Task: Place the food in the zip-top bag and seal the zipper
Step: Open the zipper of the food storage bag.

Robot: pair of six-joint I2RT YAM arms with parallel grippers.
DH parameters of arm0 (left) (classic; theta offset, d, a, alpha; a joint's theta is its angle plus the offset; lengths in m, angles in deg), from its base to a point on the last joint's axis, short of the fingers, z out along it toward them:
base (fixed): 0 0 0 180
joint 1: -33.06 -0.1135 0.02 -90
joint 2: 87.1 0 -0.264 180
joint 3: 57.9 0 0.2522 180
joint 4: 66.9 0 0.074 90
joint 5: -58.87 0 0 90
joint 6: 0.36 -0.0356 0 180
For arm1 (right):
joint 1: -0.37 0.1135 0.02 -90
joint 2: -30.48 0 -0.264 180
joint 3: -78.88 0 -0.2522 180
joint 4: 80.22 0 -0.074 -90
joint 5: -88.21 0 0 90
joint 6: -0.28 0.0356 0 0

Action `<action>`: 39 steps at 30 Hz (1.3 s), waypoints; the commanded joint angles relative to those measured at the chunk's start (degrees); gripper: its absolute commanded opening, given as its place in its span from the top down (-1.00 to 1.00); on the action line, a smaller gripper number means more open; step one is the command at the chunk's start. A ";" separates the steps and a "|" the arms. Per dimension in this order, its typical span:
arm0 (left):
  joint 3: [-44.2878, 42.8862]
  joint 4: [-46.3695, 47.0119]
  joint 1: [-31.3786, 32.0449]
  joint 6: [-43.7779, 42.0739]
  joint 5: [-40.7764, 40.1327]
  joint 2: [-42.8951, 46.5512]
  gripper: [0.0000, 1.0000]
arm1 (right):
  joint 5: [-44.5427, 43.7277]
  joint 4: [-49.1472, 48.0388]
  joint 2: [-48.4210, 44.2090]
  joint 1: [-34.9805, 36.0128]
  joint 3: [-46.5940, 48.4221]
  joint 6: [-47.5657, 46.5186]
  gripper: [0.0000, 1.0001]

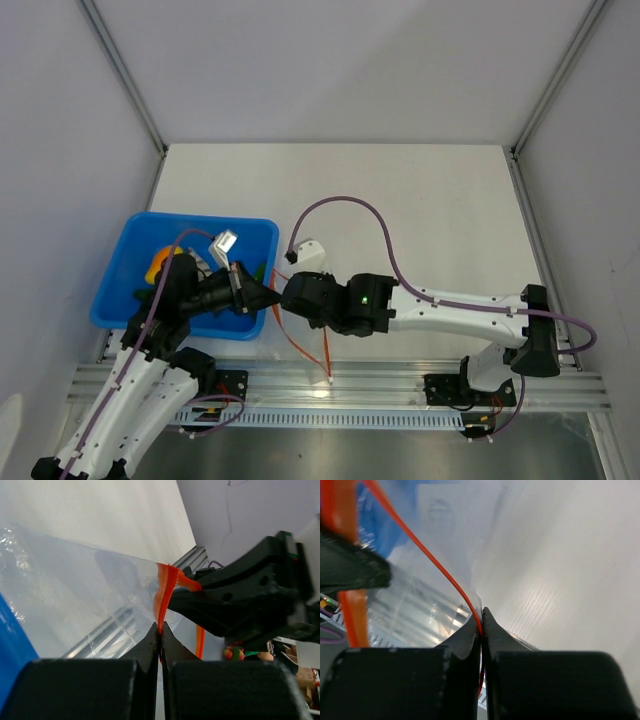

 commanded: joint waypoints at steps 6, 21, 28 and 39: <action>-2.52 8.52 0.39 -2.67 4.88 -6.74 0.99 | -6.62 4.76 -8.33 -7.18 -0.20 -1.82 1.00; -11.49 0.51 2.05 0.57 1.36 -25.72 0.99 | 5.75 7.49 -6.07 -19.05 5.25 -13.26 1.00; -17.89 -5.98 2.23 -6.44 0.05 -31.45 0.64 | 8.22 9.50 -1.59 -19.75 8.93 -13.26 1.00; -25.37 -14.16 2.50 -11.74 -15.68 -22.67 -0.49 | 8.75 16.98 6.59 -21.34 19.67 -13.86 1.00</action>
